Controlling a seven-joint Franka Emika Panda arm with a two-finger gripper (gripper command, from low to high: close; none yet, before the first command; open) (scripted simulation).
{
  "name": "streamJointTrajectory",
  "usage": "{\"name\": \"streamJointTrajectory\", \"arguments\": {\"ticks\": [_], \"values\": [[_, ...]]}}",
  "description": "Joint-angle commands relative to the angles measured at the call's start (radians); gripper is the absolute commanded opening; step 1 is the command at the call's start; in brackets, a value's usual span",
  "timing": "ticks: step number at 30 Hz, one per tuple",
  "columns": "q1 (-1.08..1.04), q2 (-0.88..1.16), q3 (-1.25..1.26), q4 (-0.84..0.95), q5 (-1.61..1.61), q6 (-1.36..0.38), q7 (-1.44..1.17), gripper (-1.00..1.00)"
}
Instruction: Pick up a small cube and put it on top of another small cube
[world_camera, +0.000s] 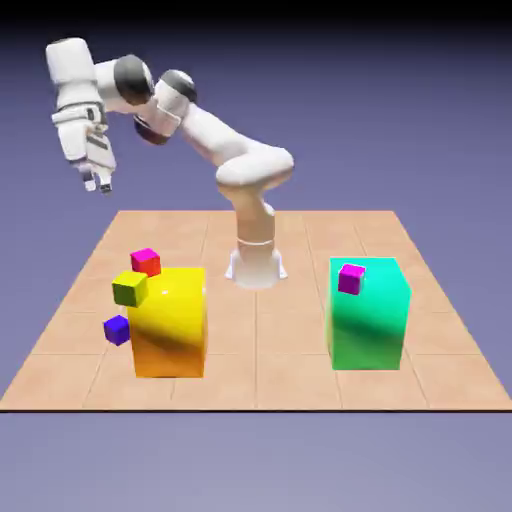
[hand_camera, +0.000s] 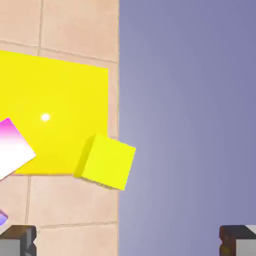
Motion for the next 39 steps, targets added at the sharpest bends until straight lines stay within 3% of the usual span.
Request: {"name": "streamJointTrajectory", "arguments": {"ticks": [1,16,21,22,26,39], "values": [[0.022,-0.017,-0.03,0.018,-0.021,-0.034,-0.044,0.0],[0.351,-0.276,-0.475,0.294,-0.335,-0.542,-0.696,0.0],[0.29,-0.34,-0.578,0.204,-0.427,-0.477,-0.703,0.0],[0.29,-0.34,-0.578,0.204,-0.427,-0.477,-0.703,-1.0],[0.36,-0.273,-0.49,0.3,-0.345,-0.549,-0.701,-1.0],[0.575,0.195,-0.624,0.395,-0.199,-0.449,-0.668,-1.0]]}}
